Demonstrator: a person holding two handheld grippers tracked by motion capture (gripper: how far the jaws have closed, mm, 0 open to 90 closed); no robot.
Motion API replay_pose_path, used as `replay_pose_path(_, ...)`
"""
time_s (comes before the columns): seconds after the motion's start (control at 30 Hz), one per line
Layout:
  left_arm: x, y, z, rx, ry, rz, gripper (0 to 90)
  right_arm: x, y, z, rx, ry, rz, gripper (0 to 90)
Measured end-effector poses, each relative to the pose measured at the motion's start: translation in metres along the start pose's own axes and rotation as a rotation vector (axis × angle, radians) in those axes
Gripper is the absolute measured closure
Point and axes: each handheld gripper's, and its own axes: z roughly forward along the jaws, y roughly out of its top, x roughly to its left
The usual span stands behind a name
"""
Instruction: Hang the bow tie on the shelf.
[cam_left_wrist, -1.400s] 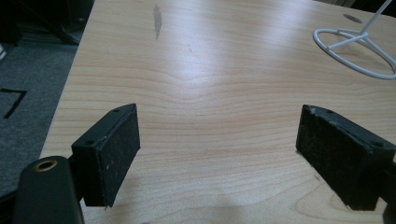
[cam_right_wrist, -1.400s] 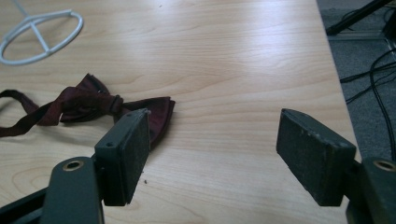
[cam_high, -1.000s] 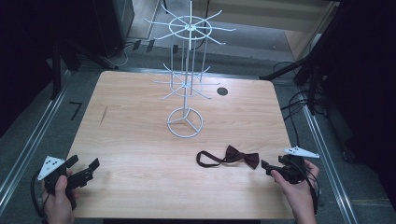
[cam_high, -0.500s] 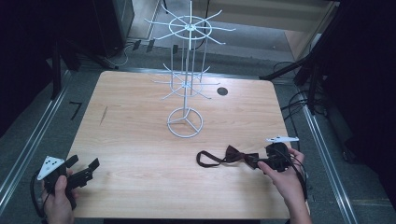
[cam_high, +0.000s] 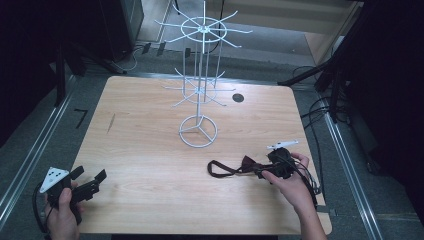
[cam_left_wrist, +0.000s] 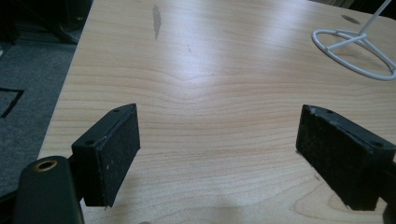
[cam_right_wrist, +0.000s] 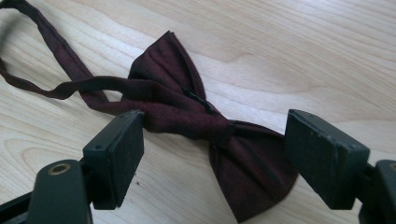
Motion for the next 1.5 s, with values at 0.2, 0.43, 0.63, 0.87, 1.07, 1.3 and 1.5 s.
replay_pose_path(0.2,0.0,0.0,0.0,0.001,0.0,0.001,14.5,0.008,0.001,0.01,0.042,-0.005,-0.059,23.2)
replay_pose_path(0.43,0.0,0.0,0.0,0.002,-0.001,-0.001,14.5,0.008,0.0,0.021,0.044,-0.034,-0.049,35.4)
replay_pose_path(0.63,0.0,0.0,0.0,0.004,-0.002,-0.001,14.5,0.004,0.0,0.02,0.019,-0.043,-0.021,63.1)
replay_pose_path(0.87,0.001,0.0,0.0,0.003,-0.003,-0.001,14.5,0.004,-0.005,0.017,-0.065,-0.032,0.017,80.5)
replay_pose_path(1.07,0.001,0.0,0.0,0.005,-0.001,-0.002,14.5,0.002,-0.005,0.008,-0.189,-0.015,0.062,82.4)
replay_pose_path(1.3,0.0,0.0,0.0,0.002,-0.003,-0.002,14.5,0.001,-0.005,-0.009,-0.342,0.001,0.108,82.6)
replay_pose_path(1.5,0.0,0.0,0.0,0.004,-0.002,-0.002,14.5,0.005,-0.001,-0.02,-0.415,0.003,0.105,82.6)
